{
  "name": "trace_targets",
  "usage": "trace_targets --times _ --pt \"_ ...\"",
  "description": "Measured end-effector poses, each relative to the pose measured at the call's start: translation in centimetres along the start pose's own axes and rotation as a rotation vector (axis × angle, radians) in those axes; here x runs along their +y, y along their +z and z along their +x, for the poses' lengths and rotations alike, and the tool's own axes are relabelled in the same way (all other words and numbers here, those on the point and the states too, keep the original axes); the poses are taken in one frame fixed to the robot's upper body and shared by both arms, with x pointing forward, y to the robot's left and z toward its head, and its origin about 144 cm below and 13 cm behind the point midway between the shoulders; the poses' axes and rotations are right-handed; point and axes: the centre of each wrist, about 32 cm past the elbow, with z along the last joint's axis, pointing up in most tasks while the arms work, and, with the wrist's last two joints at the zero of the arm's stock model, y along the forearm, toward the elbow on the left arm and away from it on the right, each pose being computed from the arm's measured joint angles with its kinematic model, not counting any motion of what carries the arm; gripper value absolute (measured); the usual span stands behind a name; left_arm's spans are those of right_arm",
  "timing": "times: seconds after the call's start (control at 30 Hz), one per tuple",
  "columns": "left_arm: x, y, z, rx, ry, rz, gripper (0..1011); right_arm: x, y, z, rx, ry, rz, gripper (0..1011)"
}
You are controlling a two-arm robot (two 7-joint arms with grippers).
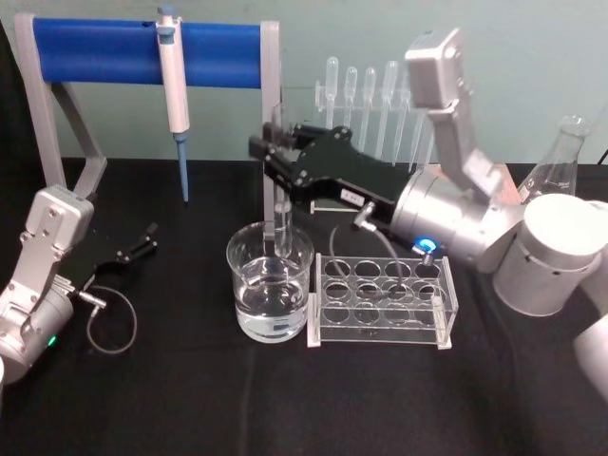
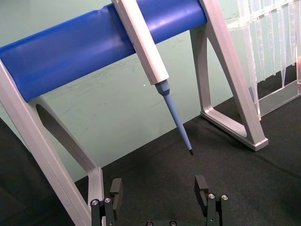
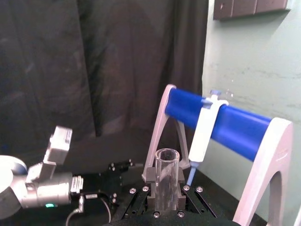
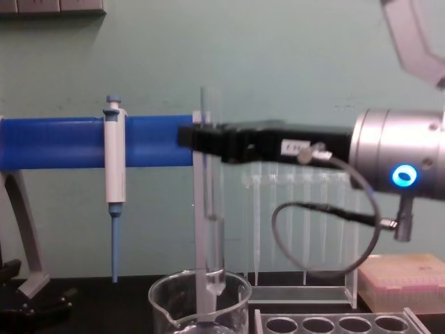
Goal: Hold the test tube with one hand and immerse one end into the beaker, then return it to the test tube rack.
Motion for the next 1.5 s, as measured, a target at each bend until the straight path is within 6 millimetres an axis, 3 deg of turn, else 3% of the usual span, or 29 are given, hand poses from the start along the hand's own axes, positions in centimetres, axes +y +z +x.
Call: trace_targets --times 0.2,0.4,0.63,1.5 --pt "0.0 0.0 0.0 0.000 0.000 0.000 1000 0.7 -2.0 -0.2 -0.040 -0.002 -0.012 225" --pt "0.0 0.0 0.0 0.000 0.000 0.000 1000 0.7 -5.8 -0.3 -0.038 0.005 0.011 224" --pt "0.0 0.0 0.0 0.000 0.000 0.000 1000 0.8 -7.9 -0.7 -0.027 0.017 0.019 224" --pt "0.0 0.0 0.0 0.000 0.000 0.000 1000 0.2 -8.9 -1.2 -0.004 0.008 0.012 224"
